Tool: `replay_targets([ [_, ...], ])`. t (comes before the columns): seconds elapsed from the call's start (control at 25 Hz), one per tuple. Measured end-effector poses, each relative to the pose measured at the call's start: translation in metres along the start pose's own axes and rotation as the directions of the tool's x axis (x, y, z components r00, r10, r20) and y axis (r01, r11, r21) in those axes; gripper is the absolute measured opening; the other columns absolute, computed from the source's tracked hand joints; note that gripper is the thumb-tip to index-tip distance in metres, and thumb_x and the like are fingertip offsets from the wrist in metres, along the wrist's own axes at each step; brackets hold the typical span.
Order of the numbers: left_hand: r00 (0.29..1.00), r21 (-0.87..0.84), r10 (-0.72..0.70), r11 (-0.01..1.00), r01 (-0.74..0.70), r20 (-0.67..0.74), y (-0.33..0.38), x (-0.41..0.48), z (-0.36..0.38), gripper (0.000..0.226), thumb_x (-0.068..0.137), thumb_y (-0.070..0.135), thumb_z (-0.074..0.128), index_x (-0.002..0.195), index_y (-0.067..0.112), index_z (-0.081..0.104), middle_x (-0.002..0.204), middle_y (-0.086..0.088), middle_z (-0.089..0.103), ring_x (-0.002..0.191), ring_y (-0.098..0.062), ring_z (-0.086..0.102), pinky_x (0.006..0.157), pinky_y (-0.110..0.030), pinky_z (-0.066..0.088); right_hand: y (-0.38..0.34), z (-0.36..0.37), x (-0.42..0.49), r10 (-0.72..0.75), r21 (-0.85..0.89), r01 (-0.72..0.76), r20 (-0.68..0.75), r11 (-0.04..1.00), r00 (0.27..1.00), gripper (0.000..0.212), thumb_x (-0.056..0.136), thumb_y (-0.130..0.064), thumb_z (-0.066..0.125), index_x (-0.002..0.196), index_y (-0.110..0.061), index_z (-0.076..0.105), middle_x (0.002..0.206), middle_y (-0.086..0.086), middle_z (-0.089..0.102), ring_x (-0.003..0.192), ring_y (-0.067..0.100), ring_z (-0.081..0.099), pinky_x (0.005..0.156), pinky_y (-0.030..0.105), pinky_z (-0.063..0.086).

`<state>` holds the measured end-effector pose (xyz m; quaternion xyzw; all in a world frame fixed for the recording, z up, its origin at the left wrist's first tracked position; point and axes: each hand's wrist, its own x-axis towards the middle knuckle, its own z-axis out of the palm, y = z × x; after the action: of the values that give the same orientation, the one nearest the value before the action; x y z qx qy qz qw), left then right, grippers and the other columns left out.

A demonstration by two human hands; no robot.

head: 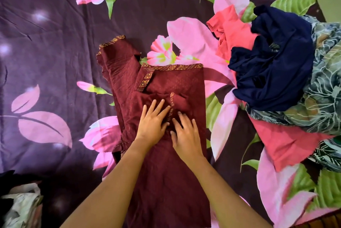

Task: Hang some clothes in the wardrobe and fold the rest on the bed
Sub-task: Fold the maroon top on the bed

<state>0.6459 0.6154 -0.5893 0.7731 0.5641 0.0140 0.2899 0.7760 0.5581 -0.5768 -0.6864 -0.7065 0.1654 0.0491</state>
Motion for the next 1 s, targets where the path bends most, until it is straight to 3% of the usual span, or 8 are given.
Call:
replay_targets([
  [0.12, 0.97, -0.179, -0.016, 0.983, -0.028, -0.242, -0.01, -0.003, -0.006, 0.034, 0.087, 0.021, 0.056, 0.117, 0.007, 0.065, 0.133, -0.015, 0.055, 0.124, -0.035, 0.05, 0.106, -0.043, 0.032, -0.008, -0.009, 0.015, 0.026, 0.015, -0.025, -0.032, 1.0, 0.999, 0.035, 0.069, -0.01, 0.077, 0.103, -0.006, 0.069, 0.122, 0.014, 0.061, 0.115, 0.028, 0.058, 0.094, 0.05, 0.048],
  [0.2, 0.882, -0.29, -0.192, 0.955, 0.066, -0.43, -0.022, -0.005, -0.017, 0.032, 0.085, 0.023, 0.05, 0.103, 0.006, 0.07, 0.115, -0.013, 0.065, 0.106, -0.032, 0.06, 0.096, -0.034, 0.04, -0.021, -0.011, 0.027, -0.008, 0.048, 0.01, -0.046, 0.999, 0.999, 0.037, 0.071, -0.006, 0.074, 0.107, -0.004, 0.066, 0.125, 0.018, 0.058, 0.119, 0.032, 0.055, 0.096, 0.05, 0.047],
  [0.28, 0.756, -0.417, -0.436, 0.878, 0.237, -0.489, -0.037, -0.006, -0.028, 0.026, 0.085, 0.016, 0.054, 0.102, 0.005, 0.068, 0.112, -0.014, 0.064, 0.104, -0.032, 0.057, 0.094, -0.03, 0.037, -0.039, -0.007, 0.041, -0.032, 0.072, 0.032, 0.0, 0.997, 0.999, 0.044, 0.075, -0.008, 0.073, 0.117, -0.003, 0.062, 0.132, 0.022, 0.052, 0.125, 0.037, 0.049, 0.1, 0.053, 0.043],
  [0.4, 0.529, -0.697, -0.802, 0.546, 0.465, -0.276, -0.062, -0.004, -0.039, 0.03, 0.086, 0.008, 0.059, 0.115, 0.0, 0.059, 0.113, -0.021, 0.059, 0.108, -0.036, 0.054, 0.096, -0.038, 0.037, -0.057, -0.001, 0.053, 0.014, 0.097, -0.03, 0.161, 0.995, 0.987, 0.056, 0.086, -0.019, 0.066, 0.137, -0.008, 0.047, 0.148, 0.025, 0.031, 0.138, 0.041, 0.03, 0.11, 0.056, 0.026],
  [0.48, 0.47, -0.771, -0.878, 0.365, 0.522, -0.098, -0.072, -0.002, -0.045, 0.041, 0.087, 0.011, 0.061, 0.126, 0.001, 0.051, 0.116, -0.019, 0.059, 0.111, -0.034, 0.055, 0.097, -0.036, 0.039, -0.062, 0.004, 0.057, 0.04, 0.074, -0.061, 0.255, 0.995, 0.966, 0.059, 0.092, -0.023, 0.058, 0.145, -0.011, 0.035, 0.154, 0.023, 0.017, 0.143, 0.038, 0.015, 0.114, 0.055, 0.015],
  [0.64, 0.503, -0.796, -0.859, 0.241, 0.555, 0.091, -0.073, 0.007, -0.048, 0.051, 0.086, 0.02, 0.066, 0.13, 0.006, 0.044, 0.114, -0.011, 0.062, 0.107, -0.026, 0.058, 0.093, -0.031, 0.04, -0.064, 0.004, 0.061, 0.055, 0.04, -0.069, 0.283, 0.997, 0.957, 0.06, 0.095, -0.026, 0.051, 0.148, -0.014, 0.027, 0.157, 0.019, 0.008, 0.146, 0.033, 0.006, 0.116, 0.051, 0.007],
  [0.76, 0.542, -0.888, -0.785, -0.02, 0.46, 0.298, -0.074, 0.013, -0.047, 0.049, 0.077, 0.027, 0.076, 0.116, 0.005, 0.057, 0.108, -0.009, 0.067, 0.096, -0.024, 0.064, 0.09, -0.038, 0.052, -0.065, 0.005, 0.06, 0.056, 0.034, -0.068, 0.283, 0.997, 0.958, 0.059, 0.096, -0.028, 0.051, 0.148, -0.015, 0.026, 0.157, 0.018, 0.008, 0.146, 0.033, 0.006, 0.116, 0.051, 0.008],
  [1.0, 0.668, -0.916, -0.626, -0.292, 0.277, 0.401, -0.088, 0.005, -0.076, 0.011, 0.076, -0.003, 0.068, 0.083, 0.005, 0.066, 0.072, -0.009, 0.072, 0.067, -0.021, 0.067, 0.065, -0.03, 0.059, -0.065, 0.009, 0.061, 0.07, 0.023, -0.079, 0.262, 0.997, 0.962, 0.061, 0.094, -0.028, 0.055, 0.147, -0.013, 0.03, 0.156, 0.018, 0.013, 0.146, 0.033, 0.009, 0.116, 0.05, 0.009],
])
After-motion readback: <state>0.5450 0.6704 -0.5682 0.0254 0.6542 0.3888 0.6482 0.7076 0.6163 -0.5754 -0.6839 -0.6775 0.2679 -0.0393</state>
